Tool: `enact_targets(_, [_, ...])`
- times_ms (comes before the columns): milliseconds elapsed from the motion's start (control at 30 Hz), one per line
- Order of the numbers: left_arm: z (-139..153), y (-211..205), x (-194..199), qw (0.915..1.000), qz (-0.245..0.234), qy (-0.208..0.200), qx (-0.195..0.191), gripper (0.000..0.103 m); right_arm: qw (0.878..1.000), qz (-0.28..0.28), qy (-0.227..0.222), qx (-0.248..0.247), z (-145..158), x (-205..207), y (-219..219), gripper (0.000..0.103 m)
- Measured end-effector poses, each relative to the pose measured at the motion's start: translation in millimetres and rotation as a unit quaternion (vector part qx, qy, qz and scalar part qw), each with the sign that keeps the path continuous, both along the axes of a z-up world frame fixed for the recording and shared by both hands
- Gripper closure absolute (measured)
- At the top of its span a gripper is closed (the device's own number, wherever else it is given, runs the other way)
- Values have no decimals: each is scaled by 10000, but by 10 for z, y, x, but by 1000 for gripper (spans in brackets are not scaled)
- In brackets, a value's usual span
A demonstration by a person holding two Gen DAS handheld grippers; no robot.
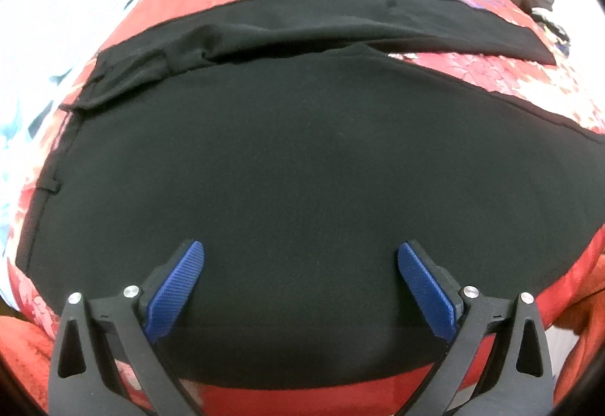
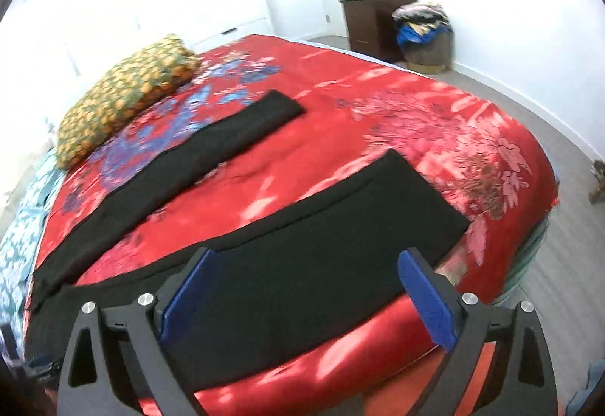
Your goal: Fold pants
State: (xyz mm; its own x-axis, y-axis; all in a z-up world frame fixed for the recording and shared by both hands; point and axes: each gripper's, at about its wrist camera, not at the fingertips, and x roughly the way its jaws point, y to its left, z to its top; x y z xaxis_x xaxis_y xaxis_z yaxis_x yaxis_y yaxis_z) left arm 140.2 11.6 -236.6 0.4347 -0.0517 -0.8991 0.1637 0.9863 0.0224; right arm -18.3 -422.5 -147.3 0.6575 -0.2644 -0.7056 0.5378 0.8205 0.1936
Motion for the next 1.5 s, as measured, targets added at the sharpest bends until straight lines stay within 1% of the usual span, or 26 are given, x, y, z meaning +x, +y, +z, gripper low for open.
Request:
enact_targets(67, [38,17,-65,9999,-77,-125,11,1,9998,150,53,74,-33,57,188,4])
enact_targets(167, [75,72,-107,9998,-102,-187,-35,1,9979,527,343,180,-162,193,549,2])
enact_targets(233, [104,151,-110,9997,-30,-217,-130,1,9961,745,462,62,-204,244,761,2])
enact_targets(300, [141,233,-95,9993,74,-277,-228,1,9934,1013,509,-200,-232,293,1013,2])
enact_targets(400, [191,363,-67,9983,249,-380,-355,1,9867,1346,428,-803,-220,312,1349,0])
enact_targets(467, [216,426,-47,9976,351,-442,-397,1,9794,1537,563,-1181,-237,333,1561,0])
enact_targets(533, [253,464,-41,9967,440,-533,-434,1,9742,1648,651,-1401,-262,349,1673,0])
enact_targets(600, [301,484,-43,9959,463,-644,-430,1,9718,1668,564,-1569,-231,339,1723,0])
enact_targets(733, [390,468,-73,9949,407,-849,-368,1,9702,1597,161,-1814,-87,267,1704,0])
enact_targets(767, [399,458,-75,9948,394,-867,-373,1,9693,1574,133,-1882,-68,266,1695,0])
enact_targets(867, [399,438,-75,9949,372,-865,-347,1,9673,1441,232,-2074,-87,252,1645,0])
enact_targets(1033, [371,412,-55,9956,365,-828,-257,1,9705,1355,272,-1973,-124,270,1547,0])
enact_targets(1333, [301,359,-23,9965,329,-756,-124,1,9670,1568,419,-1962,-266,383,1596,0])
enact_targets(1500, [280,392,41,9967,417,-660,-221,1,9651,1739,500,-1895,-349,436,1632,0])
